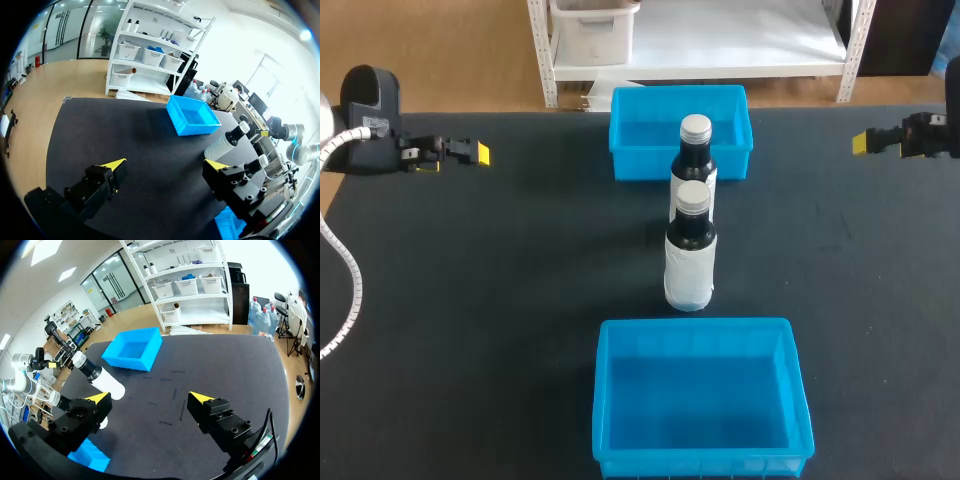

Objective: Pick up the bottle, and place it in the far bin if it is heavy, or in the near bin if it is light.

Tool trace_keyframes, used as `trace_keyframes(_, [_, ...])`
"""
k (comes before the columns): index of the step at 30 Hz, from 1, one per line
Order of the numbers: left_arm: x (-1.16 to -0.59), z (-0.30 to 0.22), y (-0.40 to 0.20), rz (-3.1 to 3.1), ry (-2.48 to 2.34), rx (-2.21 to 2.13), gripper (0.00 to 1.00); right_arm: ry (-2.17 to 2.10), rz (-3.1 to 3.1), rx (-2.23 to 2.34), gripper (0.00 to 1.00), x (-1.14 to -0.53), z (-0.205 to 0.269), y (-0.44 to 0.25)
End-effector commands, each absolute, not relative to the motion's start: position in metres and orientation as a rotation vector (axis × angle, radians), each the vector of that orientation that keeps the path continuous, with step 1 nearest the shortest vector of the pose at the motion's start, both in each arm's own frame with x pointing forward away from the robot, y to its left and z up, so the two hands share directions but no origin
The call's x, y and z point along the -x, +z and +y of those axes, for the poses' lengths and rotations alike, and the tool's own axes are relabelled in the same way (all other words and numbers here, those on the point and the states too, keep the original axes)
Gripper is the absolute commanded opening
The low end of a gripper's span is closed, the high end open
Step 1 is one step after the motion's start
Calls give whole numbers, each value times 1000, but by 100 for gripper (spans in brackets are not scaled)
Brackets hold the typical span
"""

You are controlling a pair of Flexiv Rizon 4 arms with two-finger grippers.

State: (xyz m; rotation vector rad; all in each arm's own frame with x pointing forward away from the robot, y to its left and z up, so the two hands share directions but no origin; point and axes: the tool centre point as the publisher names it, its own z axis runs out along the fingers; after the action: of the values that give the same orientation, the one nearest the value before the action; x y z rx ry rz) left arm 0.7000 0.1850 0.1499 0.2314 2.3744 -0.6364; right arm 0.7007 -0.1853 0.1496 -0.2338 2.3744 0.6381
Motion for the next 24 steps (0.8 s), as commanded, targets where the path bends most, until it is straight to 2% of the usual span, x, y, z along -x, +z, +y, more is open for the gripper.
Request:
trace_keyframes(1, [-700, 185, 150, 2374, -636, -231, 100, 633, 2375, 230, 100, -699, -185, 150])
trace_keyframes(15, [-700, 185, 150, 2374, -636, -231, 100, 633, 2375, 230, 100, -699, -185, 150])
trace_keyframes(24, [-700, 185, 150, 2374, -636, -231, 100, 938, 2064, 1123, 100, -681, -154, 163])
